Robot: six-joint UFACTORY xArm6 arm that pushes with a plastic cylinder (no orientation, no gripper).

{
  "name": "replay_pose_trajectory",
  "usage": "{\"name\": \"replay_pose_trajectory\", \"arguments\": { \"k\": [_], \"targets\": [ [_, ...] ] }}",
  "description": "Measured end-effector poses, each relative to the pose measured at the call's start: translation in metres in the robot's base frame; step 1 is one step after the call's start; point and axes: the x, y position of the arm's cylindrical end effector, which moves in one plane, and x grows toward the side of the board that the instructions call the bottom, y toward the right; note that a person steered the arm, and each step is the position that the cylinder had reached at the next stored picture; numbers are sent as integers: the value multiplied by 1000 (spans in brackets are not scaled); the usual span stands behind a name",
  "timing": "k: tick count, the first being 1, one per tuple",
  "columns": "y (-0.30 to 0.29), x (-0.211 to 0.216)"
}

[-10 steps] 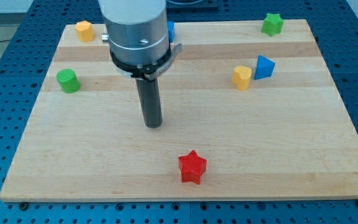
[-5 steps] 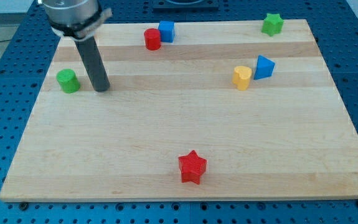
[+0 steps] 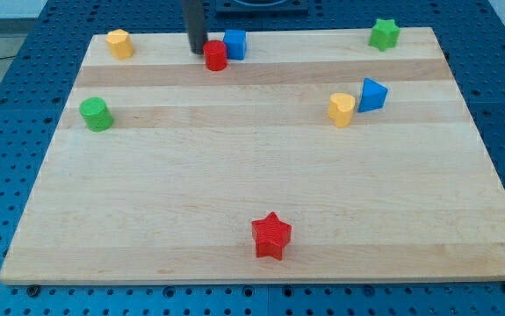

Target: Place red circle horizontal right to red star

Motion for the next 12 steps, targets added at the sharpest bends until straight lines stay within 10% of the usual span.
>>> {"name": "replay_pose_trajectory", "arguments": {
  "k": [4, 6, 9, 12],
  "targets": [
    [21, 29],
    [23, 146],
    [-43, 98],
    [-2, 187]
  ]
}}
